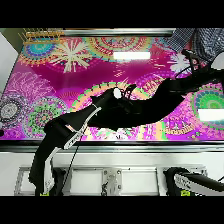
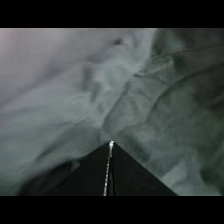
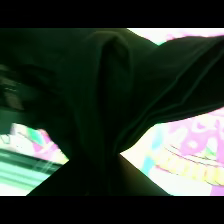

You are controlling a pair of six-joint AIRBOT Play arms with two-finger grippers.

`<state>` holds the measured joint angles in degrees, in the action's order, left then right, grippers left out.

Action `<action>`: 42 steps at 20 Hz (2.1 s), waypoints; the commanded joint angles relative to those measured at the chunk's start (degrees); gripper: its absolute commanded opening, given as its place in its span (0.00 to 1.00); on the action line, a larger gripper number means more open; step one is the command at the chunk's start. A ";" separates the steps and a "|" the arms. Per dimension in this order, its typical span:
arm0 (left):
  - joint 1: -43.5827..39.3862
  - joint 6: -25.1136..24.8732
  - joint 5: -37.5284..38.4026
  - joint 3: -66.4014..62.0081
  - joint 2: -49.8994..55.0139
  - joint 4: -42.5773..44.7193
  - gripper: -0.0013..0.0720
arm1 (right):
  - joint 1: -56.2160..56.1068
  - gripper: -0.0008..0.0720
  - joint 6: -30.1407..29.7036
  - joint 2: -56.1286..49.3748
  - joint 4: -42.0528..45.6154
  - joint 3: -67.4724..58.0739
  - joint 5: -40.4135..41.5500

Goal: Fold the clothes and pants, and hang the long-sleeved shirts on hangers.

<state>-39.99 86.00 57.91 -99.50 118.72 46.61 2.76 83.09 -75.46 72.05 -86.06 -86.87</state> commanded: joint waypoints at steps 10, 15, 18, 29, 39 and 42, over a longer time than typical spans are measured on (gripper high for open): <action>3.63 1.44 -0.04 -2.25 -2.14 0.48 0.03 | -11.26 0.04 8.61 0.33 -0.26 -2.69 1.40; 14.32 1.46 1.73 -2.25 -9.86 7.41 0.03 | -18.80 0.04 12.13 0.24 -2.93 -2.69 6.21; 21.29 1.44 4.09 -2.25 -14.12 9.88 0.03 | -24.57 0.04 16.11 -1.01 -2.84 -2.69 10.62; 38.80 1.22 11.63 -2.23 -24.15 10.82 0.03 | -44.39 0.15 23.65 -21.14 -3.89 -2.69 36.02; 37.24 -1.29 15.10 -2.12 -27.19 10.91 0.03 | -37.05 0.95 10.78 -13.62 -4.22 6.05 33.07; 33.51 -2.45 15.45 -2.12 -27.17 10.91 0.03 | -24.57 0.95 8.55 -4.33 -2.45 22.36 30.45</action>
<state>-3.86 84.93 72.38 -101.65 91.74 57.54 -30.94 94.61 -86.98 66.57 -75.13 -52.75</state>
